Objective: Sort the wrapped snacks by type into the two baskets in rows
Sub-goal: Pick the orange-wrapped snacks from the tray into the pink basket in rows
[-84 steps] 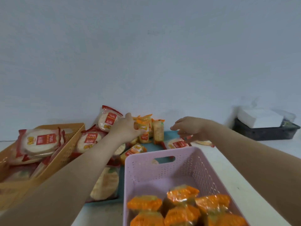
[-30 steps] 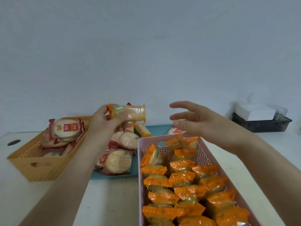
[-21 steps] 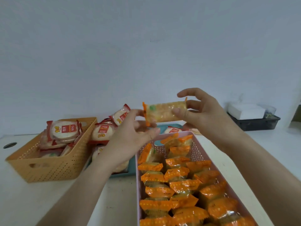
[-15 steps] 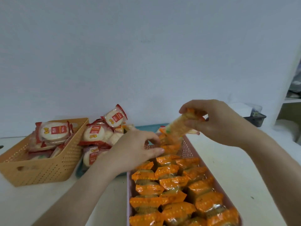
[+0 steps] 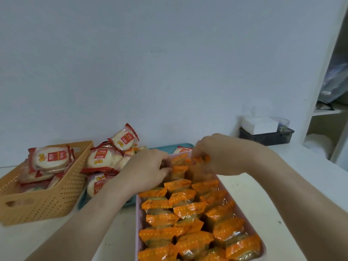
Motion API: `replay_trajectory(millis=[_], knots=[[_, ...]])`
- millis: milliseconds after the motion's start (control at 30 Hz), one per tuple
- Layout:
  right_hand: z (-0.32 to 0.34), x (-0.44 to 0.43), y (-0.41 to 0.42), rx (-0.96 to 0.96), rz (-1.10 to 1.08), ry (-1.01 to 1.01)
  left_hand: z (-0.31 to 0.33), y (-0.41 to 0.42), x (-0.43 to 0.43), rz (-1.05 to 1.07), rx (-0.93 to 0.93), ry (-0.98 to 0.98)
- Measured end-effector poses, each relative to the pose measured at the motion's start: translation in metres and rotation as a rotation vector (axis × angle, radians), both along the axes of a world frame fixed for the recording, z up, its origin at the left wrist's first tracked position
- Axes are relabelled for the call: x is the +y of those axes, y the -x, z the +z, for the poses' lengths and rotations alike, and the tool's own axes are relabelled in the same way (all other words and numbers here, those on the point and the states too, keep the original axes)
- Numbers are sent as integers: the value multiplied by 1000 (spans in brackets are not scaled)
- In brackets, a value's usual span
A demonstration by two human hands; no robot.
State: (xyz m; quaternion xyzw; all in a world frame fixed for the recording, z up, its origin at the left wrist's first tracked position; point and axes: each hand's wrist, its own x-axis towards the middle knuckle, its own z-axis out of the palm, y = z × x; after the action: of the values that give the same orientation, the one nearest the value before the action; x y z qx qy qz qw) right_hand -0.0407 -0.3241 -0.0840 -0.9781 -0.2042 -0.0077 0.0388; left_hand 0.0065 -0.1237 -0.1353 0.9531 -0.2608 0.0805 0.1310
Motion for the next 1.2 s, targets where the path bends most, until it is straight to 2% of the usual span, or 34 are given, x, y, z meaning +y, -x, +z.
replay_trajectory(millis=[100,167,233,333,433,533,700,800,900,1033,1100,1200], knots=[[-11,-1,-4,81,-24,-92,7,5,4,-27,29,33],[-17,-6,-6,23,-70,-294,12,12,13,-13,67,77],[-21,-10,-11,-71,-120,-417,17,16,25,-3,17,-9],[-28,-10,-18,-56,-153,-377,21,21,33,21,-79,-215],[-33,-4,-20,-27,-139,-328,18,24,29,10,-81,-324],[-33,0,-21,-59,-136,-311,13,22,25,13,-29,-286],[-28,3,-26,-69,-122,-325,7,10,23,47,-227,-189],[-26,1,-31,-57,-120,-361,6,7,20,48,-262,-132],[-26,-4,-34,-9,-132,-363,7,5,14,57,-247,-76],[-19,-8,-33,177,-68,-165,13,0,8,17,-79,11],[-15,-8,-37,191,-75,-169,18,-2,8,-13,-31,8],[-15,-6,-45,145,-79,-153,23,-3,6,-36,-80,44]])
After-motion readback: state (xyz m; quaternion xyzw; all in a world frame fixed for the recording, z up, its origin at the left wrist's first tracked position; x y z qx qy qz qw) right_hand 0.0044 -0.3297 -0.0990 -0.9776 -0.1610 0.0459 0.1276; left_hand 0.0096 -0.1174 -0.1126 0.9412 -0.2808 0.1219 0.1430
